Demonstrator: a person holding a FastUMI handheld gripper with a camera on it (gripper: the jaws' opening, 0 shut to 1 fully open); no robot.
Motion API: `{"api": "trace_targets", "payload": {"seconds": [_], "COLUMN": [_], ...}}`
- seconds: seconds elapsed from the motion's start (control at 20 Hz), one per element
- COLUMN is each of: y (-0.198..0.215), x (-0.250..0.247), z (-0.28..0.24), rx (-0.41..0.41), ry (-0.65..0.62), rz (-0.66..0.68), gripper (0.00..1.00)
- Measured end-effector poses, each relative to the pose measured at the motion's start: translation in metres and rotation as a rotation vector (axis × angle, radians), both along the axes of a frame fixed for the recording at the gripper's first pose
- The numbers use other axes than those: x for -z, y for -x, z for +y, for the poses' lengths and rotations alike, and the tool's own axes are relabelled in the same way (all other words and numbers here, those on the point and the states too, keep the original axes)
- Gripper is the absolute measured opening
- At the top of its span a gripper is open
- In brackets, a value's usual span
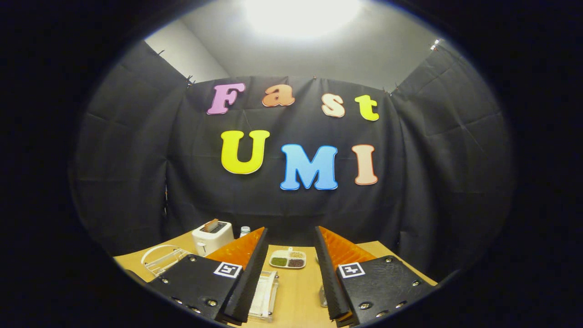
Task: Take the plate from the dish rack, then take the spoon from the basket and place it into the plate.
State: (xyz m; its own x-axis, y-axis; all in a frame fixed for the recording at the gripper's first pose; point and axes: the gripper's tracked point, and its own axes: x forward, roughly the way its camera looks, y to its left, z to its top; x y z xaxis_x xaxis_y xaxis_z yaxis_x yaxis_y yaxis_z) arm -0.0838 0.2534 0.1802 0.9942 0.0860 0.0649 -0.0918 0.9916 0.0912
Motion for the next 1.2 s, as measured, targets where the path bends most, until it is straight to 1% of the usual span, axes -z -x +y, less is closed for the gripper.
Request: {"api": "trace_targets", "payload": {"seconds": [0.15,0.3,0.5,0.7,0.85,1.05,1.2], "y": [-0.011,-0.026,-0.046,-0.063,-0.074,-0.089,-0.096], "x": [0.015,0.036,0.061,0.091,0.114,0.151,0.167], "z": [0.036,0.062,0.084,0.095,0.105,0.118,0.123], "rx": [-0.041,-0.04,-0.009,0.032,0.04,0.036,0.032], "ry": [-0.012,-0.008,-0.007,-0.011,-0.044,-0.131,-0.183], "rz": [0.055,0.129,0.221,0.32,0.408,0.55,0.603], "gripper": [0.63,0.63,0.63,0.63,0.63,0.63,0.63]}}
